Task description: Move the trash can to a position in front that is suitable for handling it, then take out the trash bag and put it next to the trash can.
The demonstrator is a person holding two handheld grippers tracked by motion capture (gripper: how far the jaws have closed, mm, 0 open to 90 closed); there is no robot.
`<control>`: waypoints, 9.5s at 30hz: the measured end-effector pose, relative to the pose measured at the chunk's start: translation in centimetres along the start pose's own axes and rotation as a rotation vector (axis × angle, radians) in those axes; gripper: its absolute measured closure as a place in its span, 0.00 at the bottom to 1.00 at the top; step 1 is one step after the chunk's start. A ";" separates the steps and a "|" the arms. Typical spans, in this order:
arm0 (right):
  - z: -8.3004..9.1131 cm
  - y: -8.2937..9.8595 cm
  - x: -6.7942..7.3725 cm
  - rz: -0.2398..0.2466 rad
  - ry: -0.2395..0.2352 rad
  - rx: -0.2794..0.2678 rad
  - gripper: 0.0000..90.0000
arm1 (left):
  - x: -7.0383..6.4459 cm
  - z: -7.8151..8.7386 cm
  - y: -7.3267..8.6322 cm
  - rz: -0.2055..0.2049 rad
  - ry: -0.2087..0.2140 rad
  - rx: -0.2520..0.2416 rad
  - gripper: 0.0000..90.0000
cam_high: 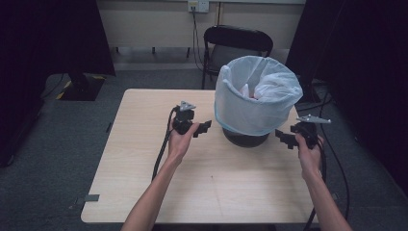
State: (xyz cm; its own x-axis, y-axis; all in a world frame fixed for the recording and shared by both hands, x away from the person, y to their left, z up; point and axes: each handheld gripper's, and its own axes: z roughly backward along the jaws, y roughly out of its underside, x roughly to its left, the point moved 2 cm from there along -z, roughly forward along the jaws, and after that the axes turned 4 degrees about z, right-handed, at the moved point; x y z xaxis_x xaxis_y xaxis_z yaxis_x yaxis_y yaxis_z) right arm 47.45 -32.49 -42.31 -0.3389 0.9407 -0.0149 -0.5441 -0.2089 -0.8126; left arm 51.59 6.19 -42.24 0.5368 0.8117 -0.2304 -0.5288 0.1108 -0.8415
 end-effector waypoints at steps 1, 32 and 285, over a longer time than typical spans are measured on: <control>-0.2 -0.2 -0.5 -0.008 0.013 0.005 0.33 | -0.2 -0.8 -1.0 0.000 -0.009 -0.004 0.20; -5.6 -5.8 -3.8 -0.071 0.042 -0.086 0.54 | 0.6 -6.4 -4.1 0.114 0.033 -0.037 0.40; 18.6 -19.9 22.9 0.219 -0.892 -0.449 1.00 | -10.5 23.4 -8.8 -0.176 0.504 -0.408 0.20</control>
State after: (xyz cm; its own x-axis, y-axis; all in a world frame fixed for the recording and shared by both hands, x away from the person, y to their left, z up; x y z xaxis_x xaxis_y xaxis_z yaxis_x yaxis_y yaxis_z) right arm 36.20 -11.82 -15.64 -0.9441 0.3138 0.1011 -0.1260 -0.0600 -0.9902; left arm 35.25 10.10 -20.98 0.8858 0.4235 -0.1897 -0.1678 -0.0887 -0.9818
